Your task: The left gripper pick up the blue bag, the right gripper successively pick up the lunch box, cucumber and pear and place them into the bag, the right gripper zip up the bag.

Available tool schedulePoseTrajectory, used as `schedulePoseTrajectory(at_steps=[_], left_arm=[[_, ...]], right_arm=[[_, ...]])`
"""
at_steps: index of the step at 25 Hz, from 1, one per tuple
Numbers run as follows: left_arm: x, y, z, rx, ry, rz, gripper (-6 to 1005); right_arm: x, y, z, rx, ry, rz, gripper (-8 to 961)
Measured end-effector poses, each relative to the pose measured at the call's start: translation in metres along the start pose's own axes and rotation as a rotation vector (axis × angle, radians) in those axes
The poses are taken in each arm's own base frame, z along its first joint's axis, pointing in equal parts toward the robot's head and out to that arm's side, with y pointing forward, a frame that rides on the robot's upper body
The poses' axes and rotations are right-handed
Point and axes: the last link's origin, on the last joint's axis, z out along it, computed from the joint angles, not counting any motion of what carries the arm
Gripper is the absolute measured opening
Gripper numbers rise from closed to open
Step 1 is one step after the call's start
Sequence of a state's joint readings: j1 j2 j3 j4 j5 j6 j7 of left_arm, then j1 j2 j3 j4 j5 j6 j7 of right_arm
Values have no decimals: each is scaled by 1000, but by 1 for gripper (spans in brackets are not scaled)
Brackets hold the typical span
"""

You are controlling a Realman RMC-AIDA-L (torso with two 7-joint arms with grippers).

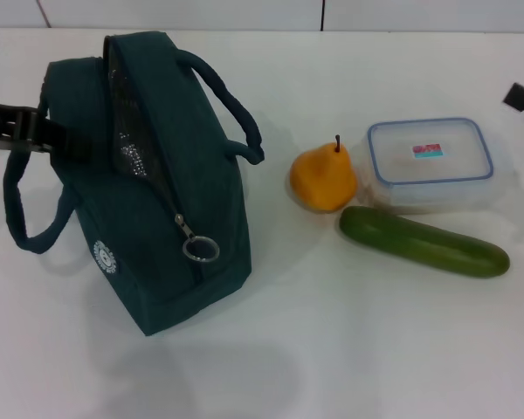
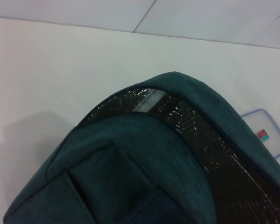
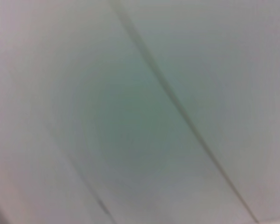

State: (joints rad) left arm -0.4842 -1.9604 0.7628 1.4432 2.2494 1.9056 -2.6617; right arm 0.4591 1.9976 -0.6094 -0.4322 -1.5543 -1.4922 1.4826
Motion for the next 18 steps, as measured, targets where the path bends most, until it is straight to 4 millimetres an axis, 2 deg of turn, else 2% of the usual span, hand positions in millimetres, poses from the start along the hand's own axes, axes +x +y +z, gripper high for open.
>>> schedulePoseTrajectory(at_steps=[6, 12, 18], left_arm=[[5, 5, 0, -19, 9, 8, 44], [10, 7, 0, -22, 12, 20, 44], [14, 9, 0, -26, 12, 29, 44]], right_arm=[[3, -22, -10, 116, 26, 215, 861], [7, -36, -16, 208, 49, 286, 857], [17, -40, -8, 238, 92, 310, 852]])
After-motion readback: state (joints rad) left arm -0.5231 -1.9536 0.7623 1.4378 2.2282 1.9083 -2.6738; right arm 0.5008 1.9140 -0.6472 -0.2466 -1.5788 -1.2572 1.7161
